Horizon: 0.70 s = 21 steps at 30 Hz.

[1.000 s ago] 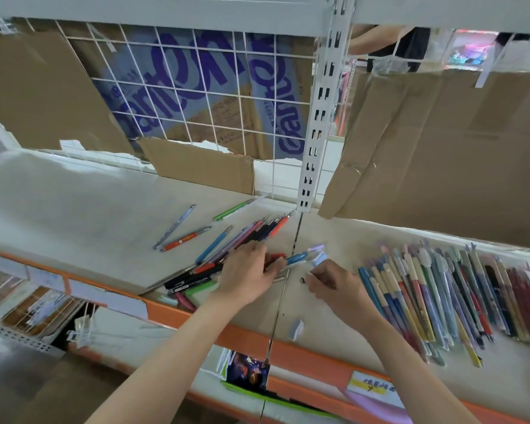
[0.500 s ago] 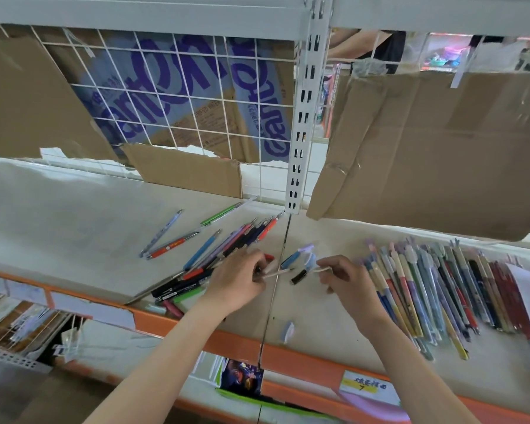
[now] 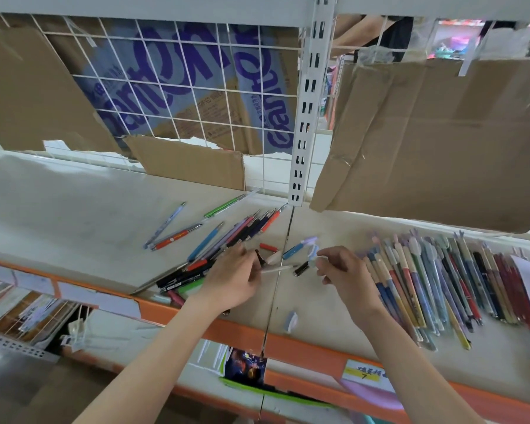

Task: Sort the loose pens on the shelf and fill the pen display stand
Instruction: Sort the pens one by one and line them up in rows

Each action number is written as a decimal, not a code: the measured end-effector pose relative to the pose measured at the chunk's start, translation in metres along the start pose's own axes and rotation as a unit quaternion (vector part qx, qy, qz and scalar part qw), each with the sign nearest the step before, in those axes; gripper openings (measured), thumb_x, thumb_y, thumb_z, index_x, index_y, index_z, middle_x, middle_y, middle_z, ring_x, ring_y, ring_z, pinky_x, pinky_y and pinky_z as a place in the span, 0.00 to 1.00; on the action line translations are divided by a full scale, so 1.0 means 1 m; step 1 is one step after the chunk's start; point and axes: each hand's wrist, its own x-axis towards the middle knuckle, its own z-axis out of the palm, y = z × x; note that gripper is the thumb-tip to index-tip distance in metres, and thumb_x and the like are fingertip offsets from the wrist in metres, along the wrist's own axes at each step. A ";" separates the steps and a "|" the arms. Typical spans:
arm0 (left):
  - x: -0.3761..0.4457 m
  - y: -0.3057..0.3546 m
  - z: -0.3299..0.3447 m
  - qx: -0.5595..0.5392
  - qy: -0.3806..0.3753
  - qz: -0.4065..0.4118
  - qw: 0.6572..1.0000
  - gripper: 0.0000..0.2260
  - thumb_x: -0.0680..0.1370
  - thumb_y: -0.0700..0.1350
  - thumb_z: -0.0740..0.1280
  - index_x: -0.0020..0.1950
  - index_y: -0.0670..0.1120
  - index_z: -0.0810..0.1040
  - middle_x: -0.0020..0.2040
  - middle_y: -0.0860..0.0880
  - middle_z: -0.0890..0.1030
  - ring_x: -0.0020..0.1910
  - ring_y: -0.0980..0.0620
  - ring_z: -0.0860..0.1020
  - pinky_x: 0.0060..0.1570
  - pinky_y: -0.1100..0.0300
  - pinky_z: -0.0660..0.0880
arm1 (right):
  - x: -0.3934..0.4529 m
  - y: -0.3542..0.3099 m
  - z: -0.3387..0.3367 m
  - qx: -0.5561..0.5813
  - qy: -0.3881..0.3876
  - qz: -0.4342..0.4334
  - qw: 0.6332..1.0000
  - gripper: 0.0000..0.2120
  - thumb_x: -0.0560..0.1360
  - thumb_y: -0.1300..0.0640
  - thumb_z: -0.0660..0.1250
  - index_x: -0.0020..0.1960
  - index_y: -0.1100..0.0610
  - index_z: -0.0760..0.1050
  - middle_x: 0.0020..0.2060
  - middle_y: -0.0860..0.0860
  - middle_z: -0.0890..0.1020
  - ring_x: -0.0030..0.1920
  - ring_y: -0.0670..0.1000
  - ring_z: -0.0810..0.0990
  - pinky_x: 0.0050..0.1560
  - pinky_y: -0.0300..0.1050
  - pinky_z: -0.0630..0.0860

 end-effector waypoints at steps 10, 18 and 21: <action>-0.007 -0.001 0.006 0.024 0.045 0.048 0.998 0.10 0.78 0.49 0.63 0.55 0.45 0.74 0.55 0.48 0.74 0.57 0.49 0.70 0.57 0.57 0.65 | -0.009 0.005 0.001 0.057 -0.013 0.020 0.998 0.08 0.75 0.69 0.64 0.48 0.59 0.78 0.35 0.55 0.80 0.31 0.40 0.78 0.34 0.32 0.75; -0.022 0.006 0.010 -0.042 0.103 0.052 0.992 0.11 0.72 0.51 0.72 0.46 0.45 0.76 0.45 0.50 0.72 0.48 0.51 0.69 0.47 0.58 0.65 | -0.011 0.016 -0.001 0.090 0.011 0.037 0.995 0.08 0.75 0.71 0.63 0.50 0.62 0.76 0.35 0.53 0.80 0.32 0.42 0.78 0.36 0.34 0.76; -0.024 0.006 0.012 -0.044 0.108 0.046 0.992 0.10 0.71 0.50 0.73 0.45 0.46 0.78 0.45 0.49 0.73 0.49 0.50 0.69 0.49 0.57 0.67 | -0.014 0.020 -0.001 0.043 0.017 0.003 0.999 0.08 0.74 0.69 0.65 0.47 0.57 0.77 0.35 0.49 0.81 0.32 0.43 0.78 0.37 0.35 0.76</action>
